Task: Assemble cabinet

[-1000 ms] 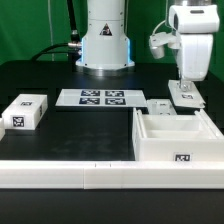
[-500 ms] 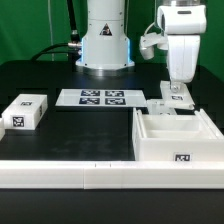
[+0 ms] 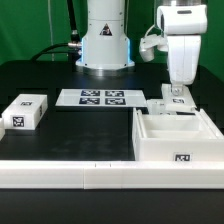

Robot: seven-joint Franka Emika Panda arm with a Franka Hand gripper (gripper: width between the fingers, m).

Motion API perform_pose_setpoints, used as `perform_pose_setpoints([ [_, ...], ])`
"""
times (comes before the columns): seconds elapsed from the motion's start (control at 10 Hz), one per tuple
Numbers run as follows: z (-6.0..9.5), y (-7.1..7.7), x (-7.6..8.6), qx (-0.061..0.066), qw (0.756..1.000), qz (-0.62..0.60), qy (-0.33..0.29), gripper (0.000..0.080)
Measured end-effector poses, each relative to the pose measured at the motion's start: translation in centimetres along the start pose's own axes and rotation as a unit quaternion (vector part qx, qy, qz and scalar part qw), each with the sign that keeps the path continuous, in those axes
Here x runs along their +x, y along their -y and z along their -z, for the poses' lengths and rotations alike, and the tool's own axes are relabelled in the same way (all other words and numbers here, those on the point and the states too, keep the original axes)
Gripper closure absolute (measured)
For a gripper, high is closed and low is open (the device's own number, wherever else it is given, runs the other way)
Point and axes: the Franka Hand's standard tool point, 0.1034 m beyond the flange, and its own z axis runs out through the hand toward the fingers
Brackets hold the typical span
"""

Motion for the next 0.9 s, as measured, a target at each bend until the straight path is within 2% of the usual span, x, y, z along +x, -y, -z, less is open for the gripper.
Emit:
perform_pose_setpoints([
  [0.3, -0.2, 0.0, 0.0, 0.002, 1.0, 0.0, 0.0, 0.0729],
  [0.6, 0.1, -1.2, 0.2, -0.001, 1.0, -0.003, -0.002, 0.0729],
  [0.9, 0.3, -1.5, 0.3, -0.004, 1.0, -0.003, -0.003, 0.0729],
])
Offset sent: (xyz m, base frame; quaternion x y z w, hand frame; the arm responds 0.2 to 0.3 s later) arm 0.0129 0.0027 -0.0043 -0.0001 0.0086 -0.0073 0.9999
